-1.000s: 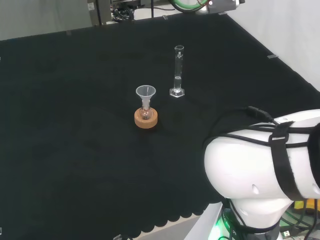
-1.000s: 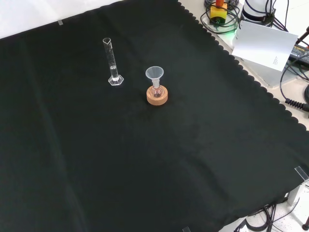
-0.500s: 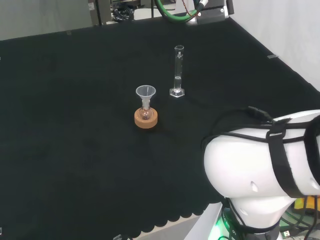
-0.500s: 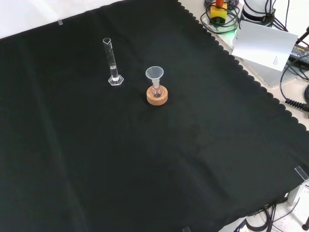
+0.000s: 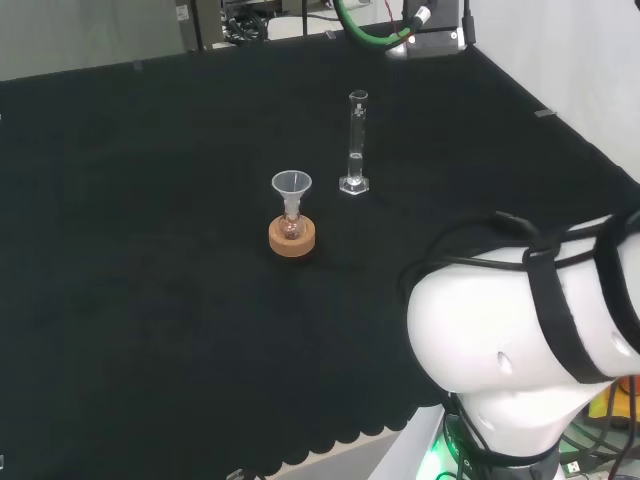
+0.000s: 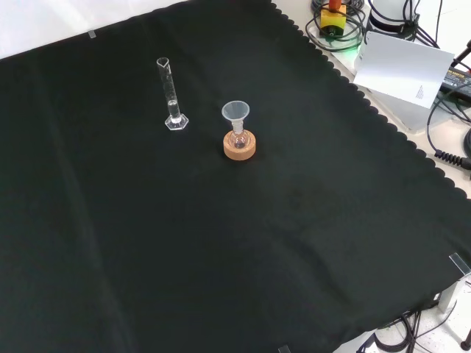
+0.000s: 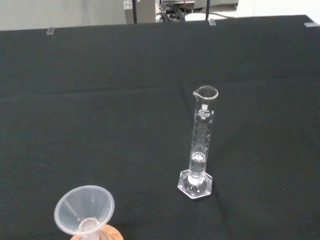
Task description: Pick up the graduated cylinder.
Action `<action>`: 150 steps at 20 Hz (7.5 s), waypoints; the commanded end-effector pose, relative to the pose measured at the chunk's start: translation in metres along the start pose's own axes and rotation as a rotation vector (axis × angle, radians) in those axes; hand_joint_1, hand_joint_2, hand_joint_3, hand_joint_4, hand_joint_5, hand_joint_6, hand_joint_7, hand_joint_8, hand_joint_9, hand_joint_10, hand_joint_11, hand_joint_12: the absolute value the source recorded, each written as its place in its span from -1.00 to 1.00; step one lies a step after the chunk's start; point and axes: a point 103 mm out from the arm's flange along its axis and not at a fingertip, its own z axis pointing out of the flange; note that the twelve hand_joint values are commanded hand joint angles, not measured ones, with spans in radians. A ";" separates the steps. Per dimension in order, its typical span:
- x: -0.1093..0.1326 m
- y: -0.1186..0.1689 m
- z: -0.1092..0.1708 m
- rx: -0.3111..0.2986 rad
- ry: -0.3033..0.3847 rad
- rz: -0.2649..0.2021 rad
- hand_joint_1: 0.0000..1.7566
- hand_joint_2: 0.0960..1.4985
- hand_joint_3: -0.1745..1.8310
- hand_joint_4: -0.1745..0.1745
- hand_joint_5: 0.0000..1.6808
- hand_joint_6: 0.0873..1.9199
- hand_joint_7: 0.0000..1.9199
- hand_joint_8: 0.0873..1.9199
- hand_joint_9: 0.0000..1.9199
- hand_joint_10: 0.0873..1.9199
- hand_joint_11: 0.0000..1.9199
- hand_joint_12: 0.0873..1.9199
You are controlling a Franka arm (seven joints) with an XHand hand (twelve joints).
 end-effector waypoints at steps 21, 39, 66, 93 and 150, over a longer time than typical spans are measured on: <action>-0.093 0.169 0.125 0.044 0.275 -0.120 -0.68 0.42 -0.57 0.05 -0.59 -1.00 -0.85 -0.52 -0.65 -0.43 -0.87 0.39; -0.105 0.173 0.192 0.066 0.408 -0.165 -0.55 0.32 -0.57 0.06 -0.58 -1.00 -0.83 -0.51 -0.63 -0.43 -0.87 0.39; -0.122 0.164 0.280 0.003 0.729 -0.309 -0.20 0.07 -0.43 0.12 -0.53 -1.00 -0.65 -0.49 -0.48 -0.49 -0.77 0.38; -0.086 0.189 0.339 -0.063 0.951 -0.435 0.08 -0.18 -0.23 0.06 -0.35 -1.00 -0.45 -0.51 -0.24 -0.56 -0.55 0.30; -0.065 0.196 0.347 -0.108 1.086 -0.477 0.28 -0.13 -0.17 -0.06 -0.25 -0.56 -0.23 -0.49 0.20 -0.91 -0.05 0.00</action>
